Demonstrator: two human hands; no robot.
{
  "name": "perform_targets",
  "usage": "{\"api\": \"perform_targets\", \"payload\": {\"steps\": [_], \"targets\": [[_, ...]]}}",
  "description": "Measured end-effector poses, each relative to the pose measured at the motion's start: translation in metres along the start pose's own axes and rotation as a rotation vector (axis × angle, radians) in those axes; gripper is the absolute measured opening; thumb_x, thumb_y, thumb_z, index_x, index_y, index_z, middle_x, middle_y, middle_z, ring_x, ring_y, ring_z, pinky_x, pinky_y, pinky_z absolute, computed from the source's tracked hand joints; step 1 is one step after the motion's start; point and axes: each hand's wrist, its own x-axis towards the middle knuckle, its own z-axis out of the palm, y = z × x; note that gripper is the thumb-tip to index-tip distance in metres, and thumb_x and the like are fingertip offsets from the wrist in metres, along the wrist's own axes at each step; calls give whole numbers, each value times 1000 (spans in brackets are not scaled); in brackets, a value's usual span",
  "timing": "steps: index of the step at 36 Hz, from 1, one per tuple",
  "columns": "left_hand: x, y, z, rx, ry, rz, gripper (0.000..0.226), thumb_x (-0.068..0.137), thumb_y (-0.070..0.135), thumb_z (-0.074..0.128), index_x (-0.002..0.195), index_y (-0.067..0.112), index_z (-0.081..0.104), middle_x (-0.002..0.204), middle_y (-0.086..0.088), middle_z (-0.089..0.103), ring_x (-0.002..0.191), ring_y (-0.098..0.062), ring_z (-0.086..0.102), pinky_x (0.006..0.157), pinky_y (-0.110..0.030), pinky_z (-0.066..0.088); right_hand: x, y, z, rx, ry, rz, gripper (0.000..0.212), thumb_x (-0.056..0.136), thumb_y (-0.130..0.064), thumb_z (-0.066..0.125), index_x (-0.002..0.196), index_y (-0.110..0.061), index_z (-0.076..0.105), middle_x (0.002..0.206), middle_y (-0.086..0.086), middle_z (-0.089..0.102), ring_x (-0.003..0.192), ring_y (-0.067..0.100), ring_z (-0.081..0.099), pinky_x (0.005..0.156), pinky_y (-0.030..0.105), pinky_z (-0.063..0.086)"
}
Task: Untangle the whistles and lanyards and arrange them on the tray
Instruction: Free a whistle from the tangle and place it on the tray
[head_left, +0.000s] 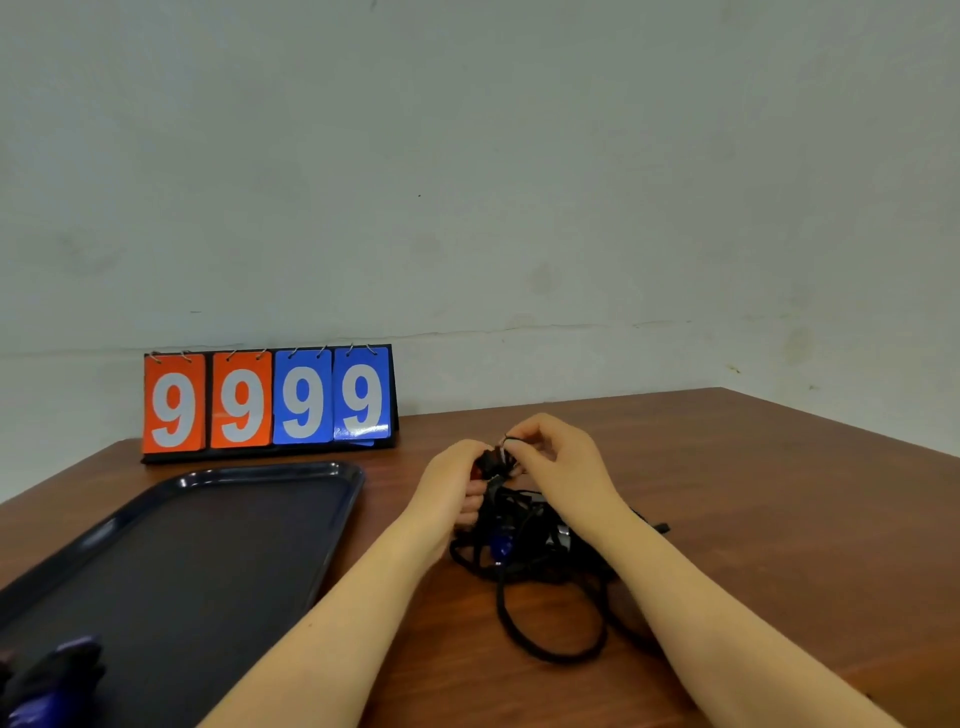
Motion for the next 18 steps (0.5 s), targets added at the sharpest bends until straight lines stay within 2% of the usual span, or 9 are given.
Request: {"api": "perform_targets", "payload": {"steps": [2,4,6,9,11,14,18], "targets": [[-1,-3,1,61,8,133,29,95,26,46,68,18,49,44,10,42,33,-3,34,35,-18,27,2,-1,-1,102,-8,73,5,90,-14,63,88,-15,67,86,-1,69,68,7,66,69,19,54],[-2,-6,1,169,58,249,23,94,27,48,72,22,54,57,9,48,47,-6,41,46,-22,32,3,1,-2,178,-28,149,5,90,-11,63,90,-11,69,87,5,70,66,10,67,67,19,55],[-1,-6,1,237,105,305,23,96,23,46,75,20,54,64,4,48,55,-10,41,52,-24,34,4,4,-3,262,-57,228,7,89,-10,64,93,-7,70,88,10,71,69,13,68,72,22,56],[0,-5,2,338,120,392,16,96,22,43,85,22,54,78,-1,54,69,-15,49,66,-30,43,6,7,-5,489,-113,341,7,88,-6,64,91,-2,70,90,16,70,78,22,66,79,31,55],[0,-5,1,339,111,411,14,98,22,42,88,23,52,80,-2,53,67,-13,48,59,-26,40,6,5,-7,655,-149,382,9,89,-2,61,91,3,68,87,14,69,79,22,65,76,28,54],[0,-5,2,295,67,389,13,99,20,40,91,20,50,68,0,46,51,-8,38,45,-20,30,5,0,-9,848,-156,432,9,88,2,58,90,6,66,83,11,65,75,15,62,67,22,54],[-3,-3,3,204,2,363,14,100,16,39,92,18,49,60,2,41,45,-6,36,43,-17,30,6,-1,-10,1014,-146,529,7,86,1,61,90,4,65,85,11,63,75,14,61,63,19,54]]}}
